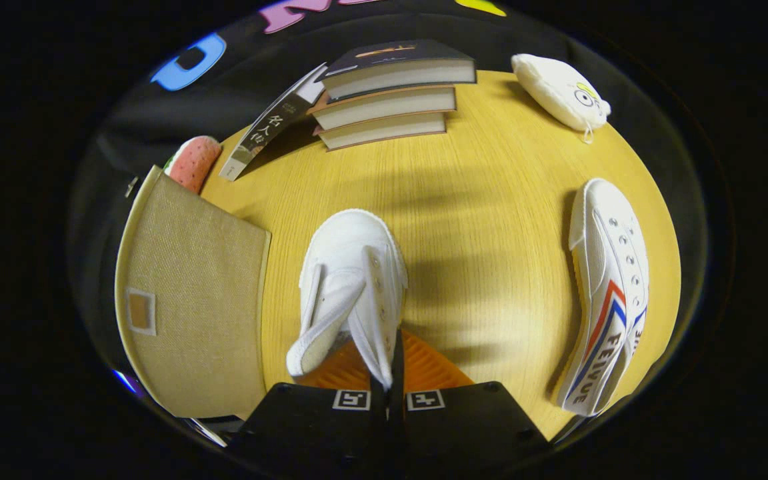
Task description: Open the storage box then place both shoes into the box .Put the left shoe in first, then the right shoe, with the right side of both shoes facing outward in a uniform manner.
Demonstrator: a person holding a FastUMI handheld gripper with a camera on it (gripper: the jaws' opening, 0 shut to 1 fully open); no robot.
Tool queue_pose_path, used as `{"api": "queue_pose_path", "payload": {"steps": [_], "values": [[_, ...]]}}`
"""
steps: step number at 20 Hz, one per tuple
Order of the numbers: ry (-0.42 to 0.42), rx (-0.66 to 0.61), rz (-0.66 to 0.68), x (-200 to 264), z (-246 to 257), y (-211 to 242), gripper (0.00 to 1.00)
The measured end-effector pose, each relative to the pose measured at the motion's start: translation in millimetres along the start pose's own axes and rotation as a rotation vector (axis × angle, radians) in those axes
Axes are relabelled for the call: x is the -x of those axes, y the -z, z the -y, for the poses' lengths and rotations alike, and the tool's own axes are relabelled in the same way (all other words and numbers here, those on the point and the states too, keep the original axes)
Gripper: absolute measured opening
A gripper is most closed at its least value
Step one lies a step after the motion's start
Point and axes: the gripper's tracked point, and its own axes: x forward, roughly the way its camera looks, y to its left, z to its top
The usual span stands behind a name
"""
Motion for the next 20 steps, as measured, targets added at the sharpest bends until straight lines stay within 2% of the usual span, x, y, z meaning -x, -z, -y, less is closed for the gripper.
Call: {"api": "queue_pose_path", "payload": {"steps": [3,7,11,16,20], "values": [[0.019,-0.04,0.047,33,-9,4,0.05],[-0.037,-0.153,0.109,97,-39,-1,0.05],[-0.06,-0.195,0.191,155,-73,-19,0.05],[-0.189,-0.221,0.258,208,-151,-41,0.05],[-0.275,-0.244,0.258,206,-210,-49,0.05]]}}
